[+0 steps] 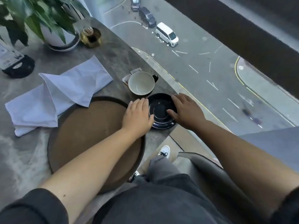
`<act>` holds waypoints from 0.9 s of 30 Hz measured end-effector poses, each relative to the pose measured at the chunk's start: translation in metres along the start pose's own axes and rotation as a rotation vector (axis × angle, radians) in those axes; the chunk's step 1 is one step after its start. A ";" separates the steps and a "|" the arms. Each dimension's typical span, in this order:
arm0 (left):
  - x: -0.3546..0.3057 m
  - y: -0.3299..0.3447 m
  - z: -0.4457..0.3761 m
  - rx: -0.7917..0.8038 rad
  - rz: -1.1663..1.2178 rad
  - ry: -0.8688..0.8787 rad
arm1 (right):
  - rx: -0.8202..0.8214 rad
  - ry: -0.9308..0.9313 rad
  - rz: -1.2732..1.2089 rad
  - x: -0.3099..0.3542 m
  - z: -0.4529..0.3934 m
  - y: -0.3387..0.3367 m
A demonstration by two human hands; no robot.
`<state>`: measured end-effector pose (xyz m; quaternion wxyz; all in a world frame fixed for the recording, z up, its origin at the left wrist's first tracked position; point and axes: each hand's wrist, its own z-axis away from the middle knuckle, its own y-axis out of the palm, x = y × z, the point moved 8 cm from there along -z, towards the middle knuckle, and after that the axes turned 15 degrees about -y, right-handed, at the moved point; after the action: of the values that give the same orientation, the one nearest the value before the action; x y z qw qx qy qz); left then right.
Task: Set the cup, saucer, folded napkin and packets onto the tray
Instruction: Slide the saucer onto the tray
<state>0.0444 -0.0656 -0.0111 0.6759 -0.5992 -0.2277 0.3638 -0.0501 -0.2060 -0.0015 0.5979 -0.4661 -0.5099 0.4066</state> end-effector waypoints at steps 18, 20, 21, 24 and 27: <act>0.012 0.012 -0.045 -0.021 0.040 -0.126 | -0.094 0.458 -0.420 -0.044 0.006 0.039; 0.012 0.011 -0.045 -0.024 0.051 -0.124 | -0.101 0.461 -0.455 -0.045 0.007 0.038; 0.013 0.009 -0.044 -0.024 0.061 -0.124 | -0.104 0.461 -0.465 -0.045 0.008 0.037; 0.015 0.002 -0.042 -0.032 0.115 -0.124 | -0.126 0.448 -0.476 -0.043 0.008 0.030; 0.020 -0.010 -0.034 -0.026 0.200 -0.127 | -0.157 0.422 -0.468 -0.038 0.007 0.017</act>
<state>0.0842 -0.0728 -0.0103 0.6126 -0.6033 -0.2137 0.4638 -0.0631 -0.2371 -0.0267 0.7300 -0.4550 -0.4975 0.1120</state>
